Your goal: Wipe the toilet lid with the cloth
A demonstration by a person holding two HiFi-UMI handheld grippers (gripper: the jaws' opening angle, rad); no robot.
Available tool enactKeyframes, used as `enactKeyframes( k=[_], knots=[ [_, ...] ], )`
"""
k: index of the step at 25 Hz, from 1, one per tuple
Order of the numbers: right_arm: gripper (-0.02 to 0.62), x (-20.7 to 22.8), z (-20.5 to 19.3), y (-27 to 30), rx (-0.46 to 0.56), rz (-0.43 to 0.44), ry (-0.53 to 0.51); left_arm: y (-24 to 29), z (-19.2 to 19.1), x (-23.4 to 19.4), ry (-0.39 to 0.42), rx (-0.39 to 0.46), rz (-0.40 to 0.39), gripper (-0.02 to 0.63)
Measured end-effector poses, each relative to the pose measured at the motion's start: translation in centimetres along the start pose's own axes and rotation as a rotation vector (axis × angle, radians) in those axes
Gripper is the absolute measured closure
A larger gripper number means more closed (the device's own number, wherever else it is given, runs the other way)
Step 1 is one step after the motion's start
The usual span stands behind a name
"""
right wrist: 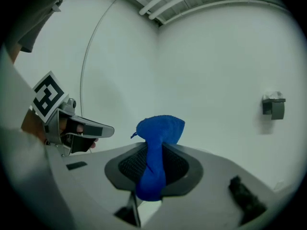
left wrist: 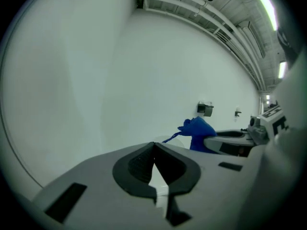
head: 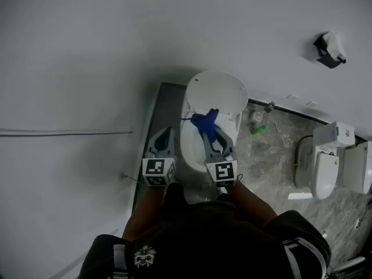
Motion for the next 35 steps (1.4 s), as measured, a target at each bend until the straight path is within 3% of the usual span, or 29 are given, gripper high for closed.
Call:
enactKeyframes(
  k=[8, 16, 20, 24, 35],
  knots=[
    [0.520, 1.0, -6.3, 7.6, -0.079, -0.150, -0.064, 9.9, -4.8, -5.5, 0.016, -0.032, -0.176, 0.595],
    [0.519, 5.0, -13.4, 11.8, -0.025, -0.213, -0.095, 16.6, -11.1, -6.0, -0.004, -0.006, -0.158, 0.595],
    [0.520, 7.6, -16.5, 14.2, -0.018, -0.272, -0.073, 18.6, -14.0, -7.5, 0.048, -0.011, -0.172, 0.595],
    [0.520, 8.7, -18.2, 17.1, -0.016, -0.271, -0.086, 19.9, -16.5, -8.8, 0.069, -0.039, -0.181, 0.595],
    [0.520, 10.1, -21.6, 23.4, -0.056, -0.317, -0.077, 23.0, -17.2, -9.2, 0.027, -0.019, -0.168, 0.595]
  ],
)
Point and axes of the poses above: the fingertips, and each gripper's own axes: y forward along the fingers, x to its right, z out of its top, the point moved 7 cm from there along -y, backward along the fingers, and after that the axes turned 14 degrees about x, right-handed, at the moved point
